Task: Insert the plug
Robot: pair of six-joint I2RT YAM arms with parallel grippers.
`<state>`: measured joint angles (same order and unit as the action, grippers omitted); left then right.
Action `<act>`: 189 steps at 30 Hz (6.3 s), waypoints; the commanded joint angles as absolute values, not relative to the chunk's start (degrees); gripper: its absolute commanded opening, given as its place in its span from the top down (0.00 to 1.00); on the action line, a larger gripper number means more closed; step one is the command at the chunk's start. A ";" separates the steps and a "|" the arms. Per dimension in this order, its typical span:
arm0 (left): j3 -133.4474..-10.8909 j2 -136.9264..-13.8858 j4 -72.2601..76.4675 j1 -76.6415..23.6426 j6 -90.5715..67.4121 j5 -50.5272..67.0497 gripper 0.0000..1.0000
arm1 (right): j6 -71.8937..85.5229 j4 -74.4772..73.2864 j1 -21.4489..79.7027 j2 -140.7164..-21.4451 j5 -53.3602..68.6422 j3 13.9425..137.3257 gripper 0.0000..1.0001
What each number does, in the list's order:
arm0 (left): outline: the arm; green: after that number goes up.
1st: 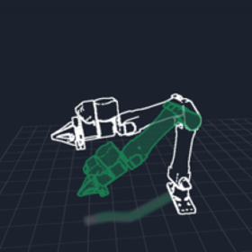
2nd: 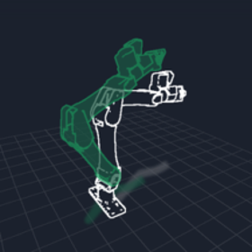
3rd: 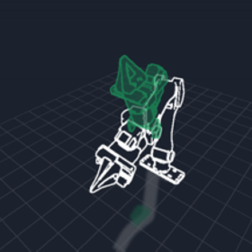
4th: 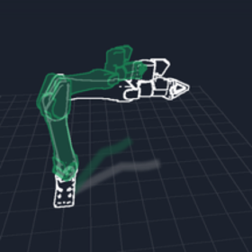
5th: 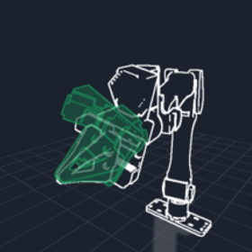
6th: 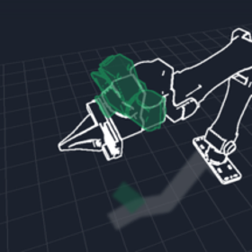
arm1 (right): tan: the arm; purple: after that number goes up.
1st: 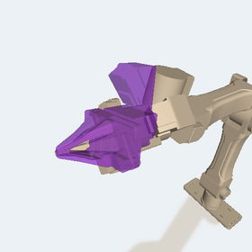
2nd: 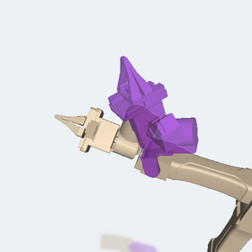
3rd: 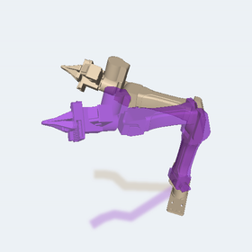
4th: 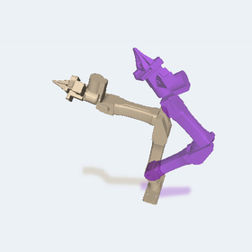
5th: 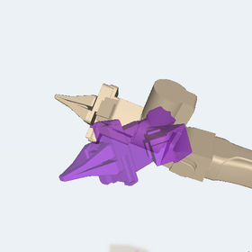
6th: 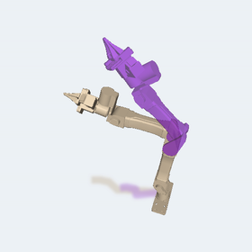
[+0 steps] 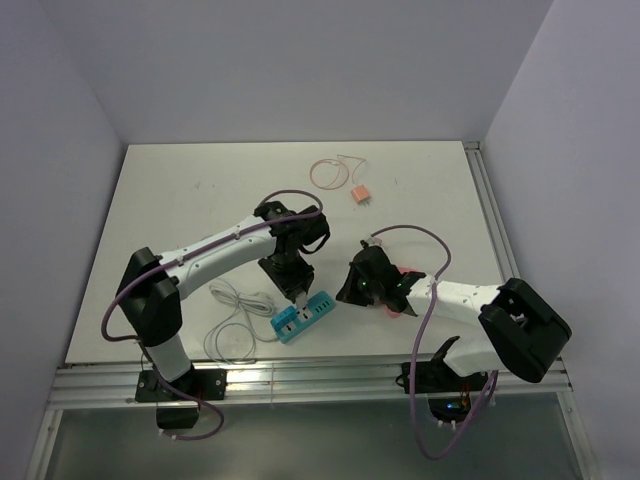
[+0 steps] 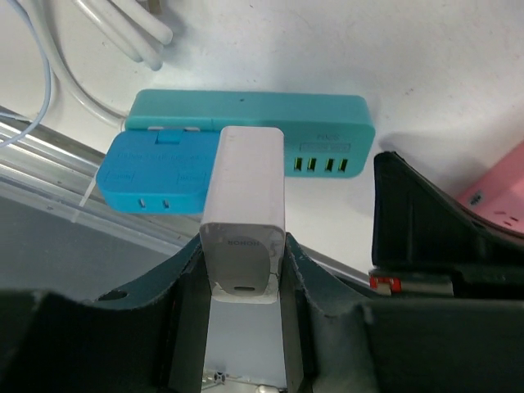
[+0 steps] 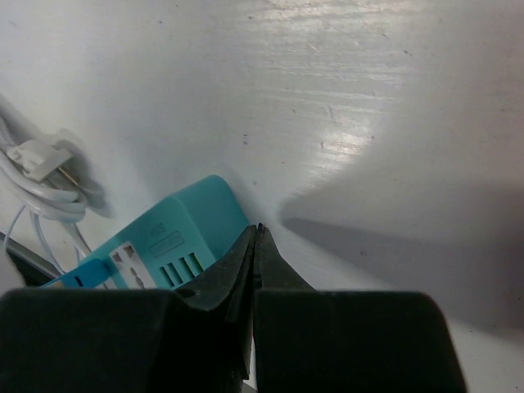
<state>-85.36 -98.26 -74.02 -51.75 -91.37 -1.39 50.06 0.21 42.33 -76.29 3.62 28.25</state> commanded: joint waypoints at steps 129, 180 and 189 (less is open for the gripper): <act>-81.65 -103.36 -72.42 -54.14 -90.88 -6.59 0.54 | 48.43 2.81 42.10 -74.88 5.01 29.62 1.00; -79.19 -61.09 -54.93 -55.37 -59.69 -22.15 0.09 | 58.08 -3.69 47.63 -68.55 8.27 30.41 0.41; -78.66 -56.17 -52.91 -55.37 -54.49 -22.06 0.09 | 65.74 -2.03 51.06 -71.97 3.34 29.53 0.43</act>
